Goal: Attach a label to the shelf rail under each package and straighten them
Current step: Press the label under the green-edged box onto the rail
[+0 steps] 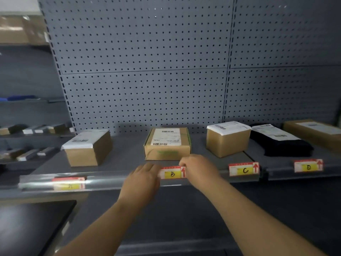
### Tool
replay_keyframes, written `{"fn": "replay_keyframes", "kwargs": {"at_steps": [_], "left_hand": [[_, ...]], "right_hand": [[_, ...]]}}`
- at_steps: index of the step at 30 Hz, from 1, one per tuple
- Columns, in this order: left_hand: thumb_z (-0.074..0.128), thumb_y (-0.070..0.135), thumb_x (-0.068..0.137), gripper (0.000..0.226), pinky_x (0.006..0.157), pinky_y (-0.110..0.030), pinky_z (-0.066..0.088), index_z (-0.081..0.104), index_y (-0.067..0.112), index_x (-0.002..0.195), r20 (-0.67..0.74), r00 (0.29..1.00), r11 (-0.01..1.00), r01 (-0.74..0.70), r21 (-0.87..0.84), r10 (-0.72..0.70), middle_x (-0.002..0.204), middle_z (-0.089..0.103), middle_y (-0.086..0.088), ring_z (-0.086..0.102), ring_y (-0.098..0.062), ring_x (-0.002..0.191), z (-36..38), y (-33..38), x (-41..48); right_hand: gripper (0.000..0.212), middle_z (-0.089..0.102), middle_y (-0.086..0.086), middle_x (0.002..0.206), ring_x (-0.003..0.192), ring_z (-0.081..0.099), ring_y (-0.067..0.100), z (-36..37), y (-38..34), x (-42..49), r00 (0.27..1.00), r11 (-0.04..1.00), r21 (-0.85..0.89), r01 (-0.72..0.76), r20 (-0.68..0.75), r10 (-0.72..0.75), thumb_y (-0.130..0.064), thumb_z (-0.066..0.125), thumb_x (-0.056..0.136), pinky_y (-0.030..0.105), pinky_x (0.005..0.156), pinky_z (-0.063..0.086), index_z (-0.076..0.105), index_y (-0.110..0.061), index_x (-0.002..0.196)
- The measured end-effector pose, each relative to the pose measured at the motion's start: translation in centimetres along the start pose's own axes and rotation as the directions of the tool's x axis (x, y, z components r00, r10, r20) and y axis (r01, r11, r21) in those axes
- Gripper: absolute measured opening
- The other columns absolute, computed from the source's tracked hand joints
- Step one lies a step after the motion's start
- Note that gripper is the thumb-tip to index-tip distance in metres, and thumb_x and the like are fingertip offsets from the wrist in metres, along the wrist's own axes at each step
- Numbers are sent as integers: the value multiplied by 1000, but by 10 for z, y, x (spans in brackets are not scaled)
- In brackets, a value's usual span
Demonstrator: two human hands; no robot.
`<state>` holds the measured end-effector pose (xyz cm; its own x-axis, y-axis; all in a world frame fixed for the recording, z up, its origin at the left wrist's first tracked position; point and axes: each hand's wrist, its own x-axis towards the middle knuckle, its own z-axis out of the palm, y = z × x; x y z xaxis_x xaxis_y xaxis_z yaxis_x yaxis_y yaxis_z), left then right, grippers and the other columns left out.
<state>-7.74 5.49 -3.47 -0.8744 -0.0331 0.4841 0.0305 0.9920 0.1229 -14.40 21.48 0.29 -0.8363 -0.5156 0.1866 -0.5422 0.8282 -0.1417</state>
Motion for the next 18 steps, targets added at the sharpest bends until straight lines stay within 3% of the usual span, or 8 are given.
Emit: {"fn": "replay_keyframes", "kwargs": {"at_steps": [5, 12, 18], "left_hand": [[47, 22, 88, 22, 76, -37, 46, 54, 20, 109, -13, 1000, 1000, -24, 6, 24, 109, 59, -3, 55, -24, 97, -1, -3, 0], [45, 26, 90, 24, 84, -33, 42, 52, 22, 112, -31, 999, 999, -34, -10, 34, 114, 56, 0, 52, -21, 102, 0, -5, 1], [45, 26, 89, 22, 86, -32, 41, 53, 20, 108, -20, 1000, 1000, -24, -17, 24, 114, 55, -1, 51, -20, 103, 0, -4, 3]], "right_hand": [[20, 61, 5, 95, 85, 60, 23, 2, -6, 0, 999, 999, -28, -34, -4, 34, -2, 60, 79, 37, 77, 56, 66, -17, 93], [22, 55, 3, 115, 98, 55, 22, 7, -9, -5, 997, 999, -10, -49, -54, 48, -5, 58, 85, 40, 82, 54, 67, -19, 98], [21, 60, 4, 107, 96, 55, 21, 7, -7, -9, 996, 999, 3, -53, -78, 53, -6, 53, 89, 37, 79, 53, 60, -16, 106]]}}
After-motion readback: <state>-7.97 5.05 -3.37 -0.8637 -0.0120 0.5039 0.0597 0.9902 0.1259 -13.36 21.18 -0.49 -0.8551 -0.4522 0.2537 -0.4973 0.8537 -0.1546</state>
